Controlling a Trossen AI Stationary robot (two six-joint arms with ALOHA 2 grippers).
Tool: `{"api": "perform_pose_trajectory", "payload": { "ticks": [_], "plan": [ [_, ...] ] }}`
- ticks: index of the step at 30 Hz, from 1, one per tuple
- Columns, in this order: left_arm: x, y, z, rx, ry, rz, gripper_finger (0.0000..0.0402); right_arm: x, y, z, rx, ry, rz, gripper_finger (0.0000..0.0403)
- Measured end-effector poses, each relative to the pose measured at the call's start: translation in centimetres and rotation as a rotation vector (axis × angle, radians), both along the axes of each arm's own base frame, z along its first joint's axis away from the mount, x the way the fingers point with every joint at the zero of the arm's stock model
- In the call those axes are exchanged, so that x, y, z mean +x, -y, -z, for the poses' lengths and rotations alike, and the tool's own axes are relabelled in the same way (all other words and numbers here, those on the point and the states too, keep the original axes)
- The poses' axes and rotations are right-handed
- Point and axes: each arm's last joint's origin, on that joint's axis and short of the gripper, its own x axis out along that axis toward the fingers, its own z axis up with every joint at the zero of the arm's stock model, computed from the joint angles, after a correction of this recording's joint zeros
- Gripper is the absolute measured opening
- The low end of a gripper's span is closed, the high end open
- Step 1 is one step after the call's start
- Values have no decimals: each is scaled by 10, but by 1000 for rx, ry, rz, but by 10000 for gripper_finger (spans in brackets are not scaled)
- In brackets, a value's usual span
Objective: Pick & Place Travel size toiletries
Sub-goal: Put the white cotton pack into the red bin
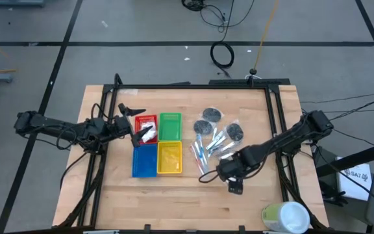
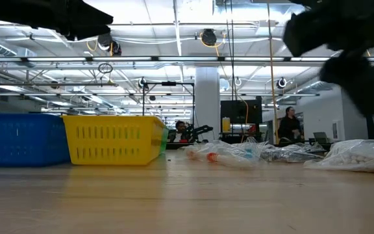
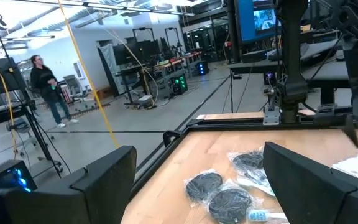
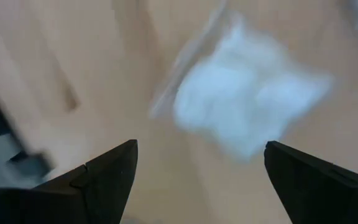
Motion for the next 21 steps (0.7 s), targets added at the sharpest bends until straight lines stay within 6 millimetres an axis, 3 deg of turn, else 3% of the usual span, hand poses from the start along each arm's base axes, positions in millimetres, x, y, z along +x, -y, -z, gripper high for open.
{"api": "perform_pose_trajectory", "payload": {
  "ticks": [3,8,21],
  "plan": [
    [0,0,0,0,0,0,338,-2,-7,-1,84,-51,42,334],
    [0,0,0,2,0,0,341,4,-18,2,186,33,49,334],
    [0,0,-1,7,4,-1,336,-3,-8,48,235,119,71,334]
  ]
}}
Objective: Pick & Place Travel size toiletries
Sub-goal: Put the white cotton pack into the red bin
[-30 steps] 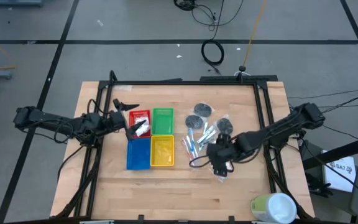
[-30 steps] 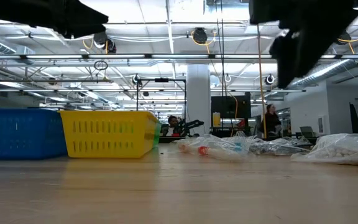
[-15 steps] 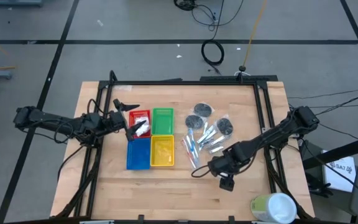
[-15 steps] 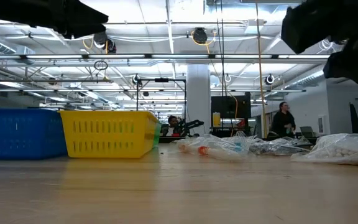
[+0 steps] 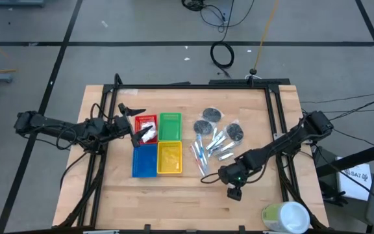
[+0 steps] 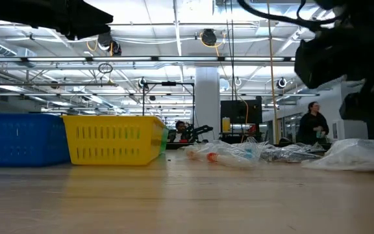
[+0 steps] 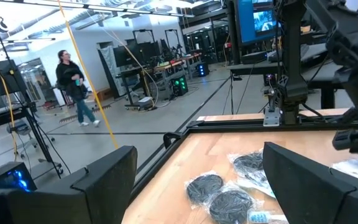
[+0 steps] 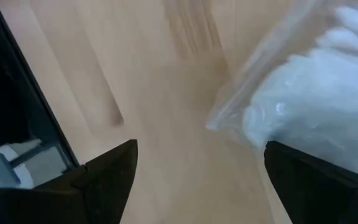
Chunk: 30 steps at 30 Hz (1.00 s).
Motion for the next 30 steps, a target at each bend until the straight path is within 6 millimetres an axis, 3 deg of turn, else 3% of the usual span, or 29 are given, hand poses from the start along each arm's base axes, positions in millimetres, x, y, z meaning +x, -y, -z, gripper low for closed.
{"api": "perform_pose_trajectory", "payload": {
  "ticks": [7,17,25,30],
  "plan": [
    [0,0,0,0,1,0,336,11,16,7,-22,153,16,334],
    [0,0,0,1,-1,0,337,32,30,-11,-6,442,-32,334],
    [0,0,0,9,-10,0,337,14,41,-6,-364,367,-109,334],
    [0,0,0,10,-10,0,331,12,38,1,-411,331,-143,334]
  ]
}}
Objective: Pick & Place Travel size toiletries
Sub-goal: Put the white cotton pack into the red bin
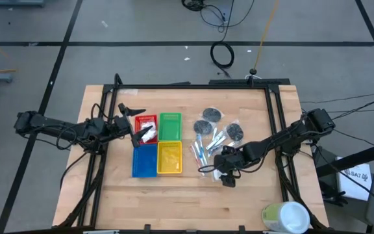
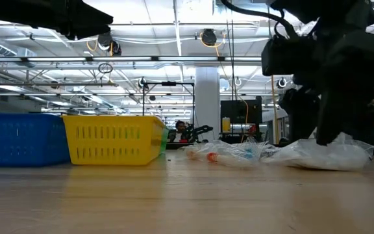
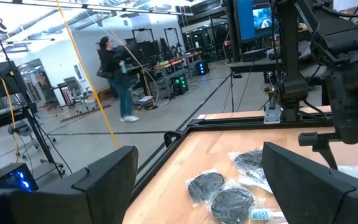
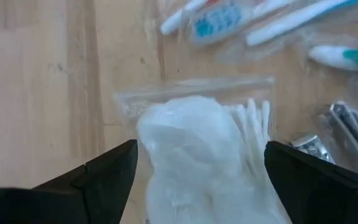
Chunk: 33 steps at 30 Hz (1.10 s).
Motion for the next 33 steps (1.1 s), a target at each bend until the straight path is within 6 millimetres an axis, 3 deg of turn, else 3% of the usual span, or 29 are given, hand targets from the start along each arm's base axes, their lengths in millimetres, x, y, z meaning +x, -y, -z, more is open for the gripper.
{"api": "perform_pose_trajectory", "payload": {
  "ticks": [5,9,26,33],
  "plan": [
    [0,0,0,0,-1,0,332,-4,1,1,-24,-32,22,330],
    [0,0,0,0,-1,0,329,-6,2,2,-36,-59,22,304],
    [0,0,0,-1,-1,0,319,-7,2,1,-38,-62,6,88],
    [0,0,0,-14,5,1,326,-6,3,-22,48,8,-8,25]
  ]
}}
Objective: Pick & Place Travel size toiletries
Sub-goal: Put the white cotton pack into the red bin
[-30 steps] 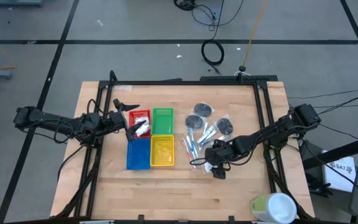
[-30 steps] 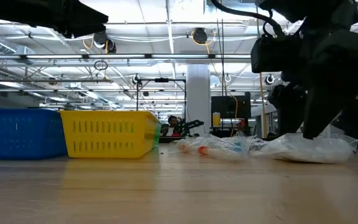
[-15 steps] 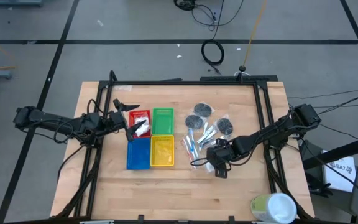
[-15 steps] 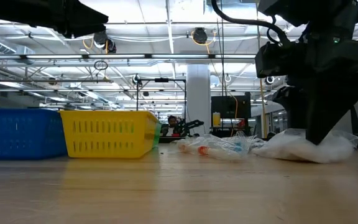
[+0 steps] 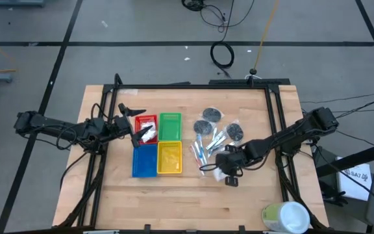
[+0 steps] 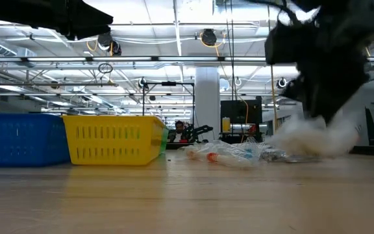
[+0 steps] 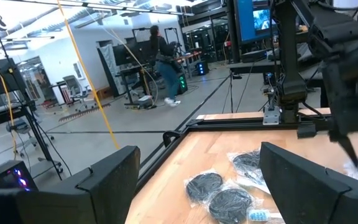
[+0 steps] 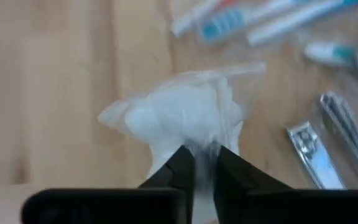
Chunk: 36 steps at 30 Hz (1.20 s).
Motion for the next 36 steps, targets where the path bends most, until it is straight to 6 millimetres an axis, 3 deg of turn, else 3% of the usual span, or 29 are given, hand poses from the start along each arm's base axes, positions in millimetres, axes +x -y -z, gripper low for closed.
{"api": "perform_pose_trajectory", "payload": {
  "ticks": [7,14,19,25,31,36],
  "plan": [
    [0,0,0,-10,6,1,314,-1,10,-44,32,256,-20,5],
    [0,0,-4,-53,56,14,319,4,17,-71,-268,678,-69,2],
    [0,0,-5,-117,98,23,315,9,28,-65,-416,933,-99,3],
    [8,2,-5,-257,181,59,304,10,52,-56,-619,1099,-87,3],
    [34,6,-9,-418,229,100,291,18,69,-49,-875,1060,-126,2],
    [63,10,-35,-507,164,108,276,23,83,-41,-1070,929,-22,1]
  ]
}}
